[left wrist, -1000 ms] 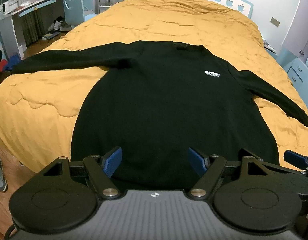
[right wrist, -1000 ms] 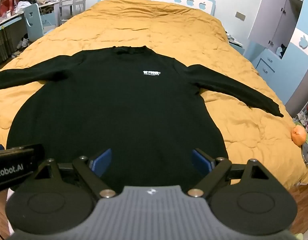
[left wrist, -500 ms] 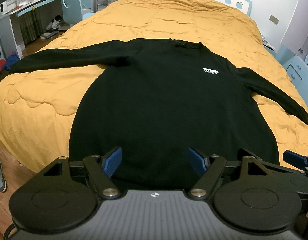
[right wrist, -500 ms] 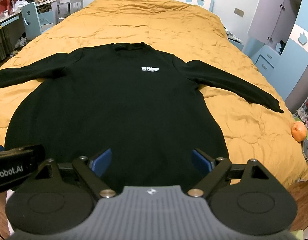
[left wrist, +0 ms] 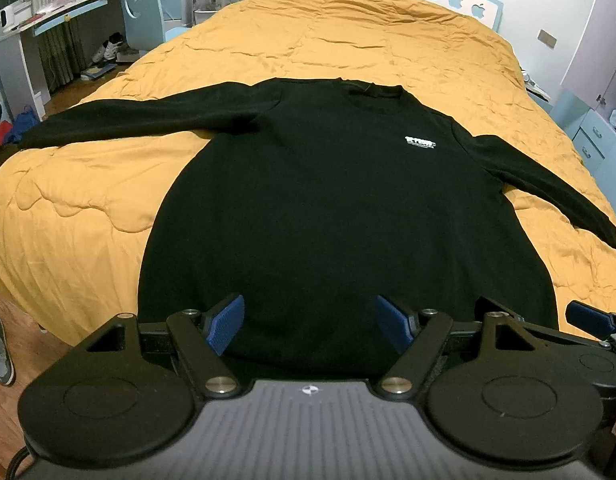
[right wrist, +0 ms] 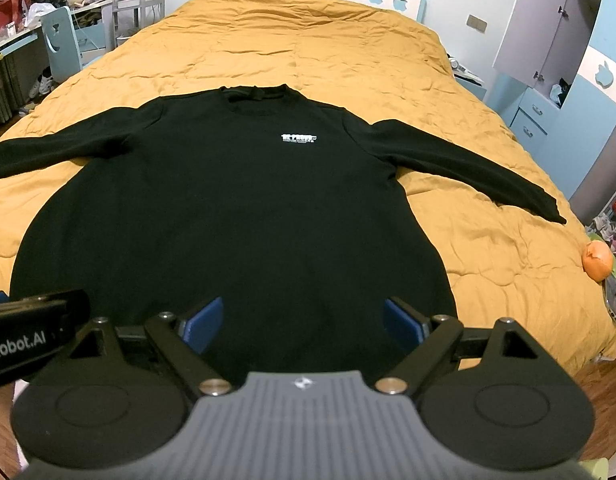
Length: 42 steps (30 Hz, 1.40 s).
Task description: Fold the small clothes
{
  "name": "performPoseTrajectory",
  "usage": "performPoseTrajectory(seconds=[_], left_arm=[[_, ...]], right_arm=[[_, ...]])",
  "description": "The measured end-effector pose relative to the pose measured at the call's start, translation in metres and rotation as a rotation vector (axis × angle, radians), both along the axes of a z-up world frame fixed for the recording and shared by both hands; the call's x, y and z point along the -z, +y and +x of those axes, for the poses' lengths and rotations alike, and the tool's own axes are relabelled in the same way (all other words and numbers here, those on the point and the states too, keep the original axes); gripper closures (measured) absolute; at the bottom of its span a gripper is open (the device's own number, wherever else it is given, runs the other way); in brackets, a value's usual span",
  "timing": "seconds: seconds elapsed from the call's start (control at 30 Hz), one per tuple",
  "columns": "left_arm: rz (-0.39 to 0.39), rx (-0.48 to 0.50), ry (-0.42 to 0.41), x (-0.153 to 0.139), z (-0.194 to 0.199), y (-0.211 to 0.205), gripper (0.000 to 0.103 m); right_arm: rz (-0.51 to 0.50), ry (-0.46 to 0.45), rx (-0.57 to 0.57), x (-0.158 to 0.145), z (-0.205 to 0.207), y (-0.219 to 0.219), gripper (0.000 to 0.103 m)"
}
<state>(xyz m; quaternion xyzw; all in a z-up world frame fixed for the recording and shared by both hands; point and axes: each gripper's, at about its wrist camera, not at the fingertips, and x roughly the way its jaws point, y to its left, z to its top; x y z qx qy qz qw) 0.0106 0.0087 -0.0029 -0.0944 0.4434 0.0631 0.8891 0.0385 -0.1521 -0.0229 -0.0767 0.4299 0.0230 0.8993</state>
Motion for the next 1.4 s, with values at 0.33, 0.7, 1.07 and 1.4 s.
performPoseTrajectory(seconds=[0.33,0.7,1.07,1.4], left_arm=[[0.0,0.002,0.004,-0.0007,-0.0013,-0.0025,0.015],[0.003,0.008,0.005,-0.0004,0.0005,-0.0043,0.015],[0.015,0.014,0.005,-0.001,0.0018,-0.0051,0.015],[0.009,0.023,0.017,0.0044,0.0062,-0.0041,0.015]], right_arm=[[0.003,0.004,0.006,0.0012,-0.0006,-0.0011,0.02],[0.003,0.006,0.006,0.0008,-0.0005,-0.0011,0.02],[0.005,0.013,0.011,0.002,0.0012,-0.0017,0.02],[0.001,0.03,0.013,0.0047,0.0068,-0.0007,0.02]])
